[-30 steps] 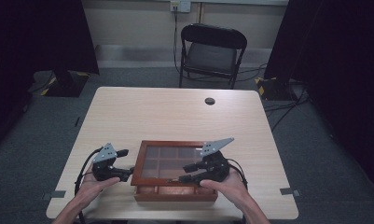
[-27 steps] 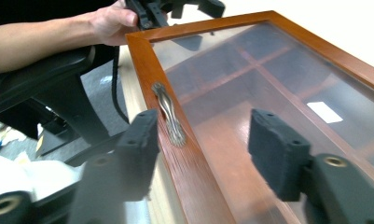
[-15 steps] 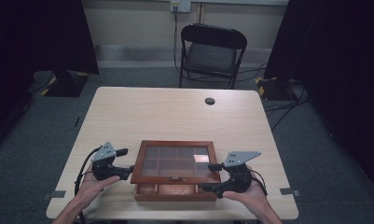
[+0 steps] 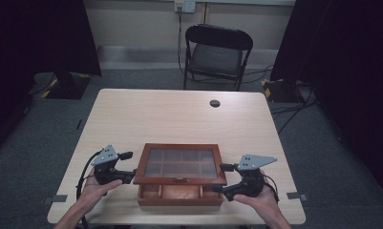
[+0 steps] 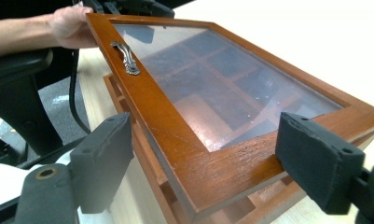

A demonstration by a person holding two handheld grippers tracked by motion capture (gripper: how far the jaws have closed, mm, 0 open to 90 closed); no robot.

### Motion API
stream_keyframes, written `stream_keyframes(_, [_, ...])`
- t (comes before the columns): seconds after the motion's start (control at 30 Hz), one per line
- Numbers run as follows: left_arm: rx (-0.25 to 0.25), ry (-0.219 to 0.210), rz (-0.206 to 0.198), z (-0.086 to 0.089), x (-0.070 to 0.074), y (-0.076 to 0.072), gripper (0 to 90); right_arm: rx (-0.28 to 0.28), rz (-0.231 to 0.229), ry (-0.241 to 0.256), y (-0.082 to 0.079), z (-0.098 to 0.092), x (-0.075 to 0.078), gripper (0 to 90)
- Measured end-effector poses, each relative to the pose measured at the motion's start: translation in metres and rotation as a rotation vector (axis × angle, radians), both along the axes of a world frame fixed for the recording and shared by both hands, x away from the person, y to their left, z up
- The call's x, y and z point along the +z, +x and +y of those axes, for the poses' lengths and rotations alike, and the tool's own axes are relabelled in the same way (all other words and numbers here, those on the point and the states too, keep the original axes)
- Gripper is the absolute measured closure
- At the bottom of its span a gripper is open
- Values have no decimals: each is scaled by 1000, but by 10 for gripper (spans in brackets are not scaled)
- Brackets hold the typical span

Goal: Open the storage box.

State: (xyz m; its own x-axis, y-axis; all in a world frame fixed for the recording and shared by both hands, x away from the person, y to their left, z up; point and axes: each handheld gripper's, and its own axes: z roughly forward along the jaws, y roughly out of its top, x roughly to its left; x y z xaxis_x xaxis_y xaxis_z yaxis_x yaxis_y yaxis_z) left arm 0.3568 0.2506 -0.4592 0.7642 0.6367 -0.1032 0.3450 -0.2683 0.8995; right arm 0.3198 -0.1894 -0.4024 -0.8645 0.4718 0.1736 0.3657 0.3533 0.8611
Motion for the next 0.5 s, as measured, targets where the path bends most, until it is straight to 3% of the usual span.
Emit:
stream_keyframes(0.3, [11,-31,-11,-6,7,-1,193,-32,-53,2,3,-4,2,178])
stream_keyframes(0.5, [26,-42,1,-6,11,1,193,-33,-57,13,8,-5,2,144])
